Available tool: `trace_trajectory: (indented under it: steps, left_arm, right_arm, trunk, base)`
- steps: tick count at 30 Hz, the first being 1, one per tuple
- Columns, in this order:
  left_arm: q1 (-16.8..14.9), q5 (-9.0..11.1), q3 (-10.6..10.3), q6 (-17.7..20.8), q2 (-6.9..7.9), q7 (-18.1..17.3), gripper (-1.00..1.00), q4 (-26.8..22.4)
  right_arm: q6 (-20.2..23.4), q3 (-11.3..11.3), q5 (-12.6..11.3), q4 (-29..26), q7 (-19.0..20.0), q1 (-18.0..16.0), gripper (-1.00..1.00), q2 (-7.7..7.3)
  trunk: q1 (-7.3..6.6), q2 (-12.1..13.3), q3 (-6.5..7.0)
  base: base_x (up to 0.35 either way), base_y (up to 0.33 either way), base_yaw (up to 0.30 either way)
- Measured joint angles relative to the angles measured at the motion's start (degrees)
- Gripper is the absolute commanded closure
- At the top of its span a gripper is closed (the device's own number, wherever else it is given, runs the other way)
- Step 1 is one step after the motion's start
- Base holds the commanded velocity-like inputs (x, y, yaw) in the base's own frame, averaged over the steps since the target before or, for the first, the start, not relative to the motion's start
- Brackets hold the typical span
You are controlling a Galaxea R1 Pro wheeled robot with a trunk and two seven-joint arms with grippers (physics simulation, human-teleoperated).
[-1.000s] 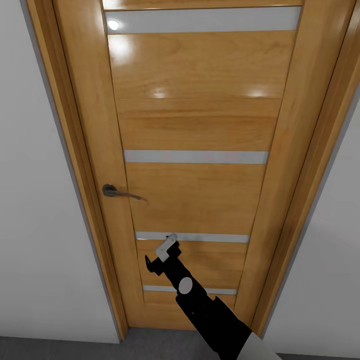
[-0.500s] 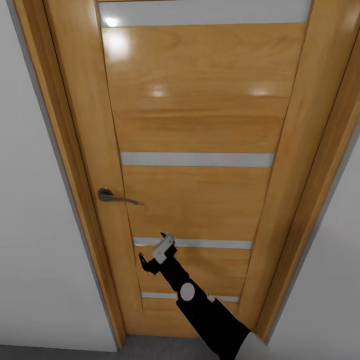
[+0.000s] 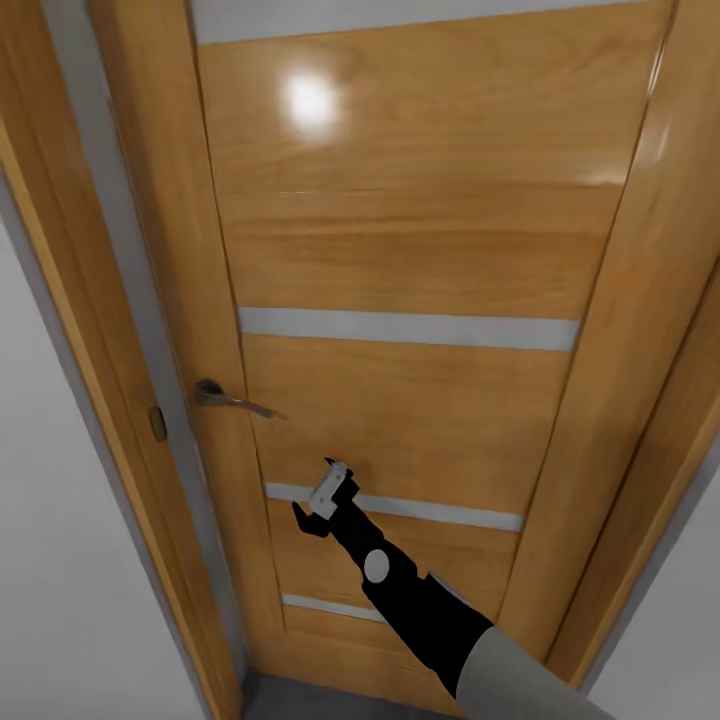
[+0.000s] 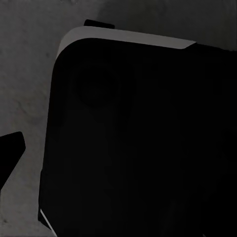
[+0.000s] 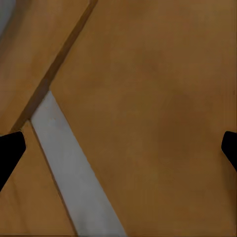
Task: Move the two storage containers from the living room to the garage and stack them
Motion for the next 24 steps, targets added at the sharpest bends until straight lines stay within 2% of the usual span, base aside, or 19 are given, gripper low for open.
trace_trajectory:
  steps: [7, 8, 9, 11, 12, 13, 16, 19, 21, 24]
  left_arm:
    - [-0.01, 0.13, 0.08, 0.00, 0.00, 0.00, -1.00, 0.00]
    - [-0.03, 0.14, 0.08, 0.00, 0.00, 0.00, -1.00, 0.00]
    - [-0.03, 0.14, 0.08, 0.00, 0.00, 0.00, -1.00, 0.00]
    - [-0.03, 0.14, 0.07, -0.01, 0.00, 0.00, -1.00, 0.02]
    - [-0.01, 0.14, 0.07, -0.01, 0.00, 0.00, -1.00, 0.01]
    - [-0.02, 0.14, 0.07, -0.01, 0.00, 0.00, -1.00, 0.02]
    - [-0.01, 0.14, 0.10, 0.00, -0.03, 0.00, -1.00, 0.00]
    - [0.00, 0.14, 0.13, 0.00, -0.03, 0.00, -1.00, 0.00]
    - [0.00, 0.14, 0.12, 0.00, -0.02, 0.00, -1.00, 0.01]
    - [-0.01, 0.14, 0.13, 0.00, -0.03, 0.00, -1.00, 0.01]
  right_arm:
    - [0.66, 0.10, 1.13, 0.52, -0.11, -0.45, -1.00, 0.00]
    - [1.44, 1.24, 0.91, 2.20, -0.37, -2.31, -1.00, 0.00]
    - [2.43, 4.86, 0.56, 7.21, -0.67, -6.81, -1.00, -0.01]
    - [2.67, 0.69, 0.47, 10.05, -0.63, -9.19, -1.00, 0.00]
    - [2.77, 0.10, 0.41, 12.44, -0.79, -10.98, -1.00, 0.00]
    - [2.90, 3.17, 0.22, 17.64, -0.70, -15.09, -1.00, -0.01]
    - [3.06, -4.03, 0.30, 21.51, -1.21, -18.36, -1.00, -0.01]
    - [3.18, -5.27, 0.21, 23.23, -1.25, -20.45, -1.00, 0.00]
    - [3.24, -5.34, -0.26, 23.87, -1.16, -21.25, -1.00, 0.00]
    - [3.96, -5.82, -3.00, 24.94, -1.27, -22.54, -1.00, 0.00]
  trunk:
    - [0.01, 0.01, 0.00]
    - [0.02, 0.01, -0.01]
    - [0.01, 0.00, -0.01]
    - [0.01, 0.01, 0.00]
    - [0.01, 0.01, 0.00]
    - [0.01, 0.01, 0.00]
    - [0.01, 0.01, 0.01]
    - [0.01, 0.01, 0.00]
    - [0.01, 0.01, 0.00]
    - [0.01, 0.01, 0.00]
  base:
    - [0.021, 0.000, 0.000]
    - [0.000, 0.000, 0.000]
    - [0.000, 0.000, 0.000]
    - [0.000, 0.000, 0.000]
    - [0.000, 0.000, 0.000]
    - [0.000, 0.000, 0.000]
    - [0.000, 0.000, 0.000]
    - [0.000, 0.000, 0.000]
    - [0.000, 0.000, 0.000]
    - [0.000, 0.000, 0.000]
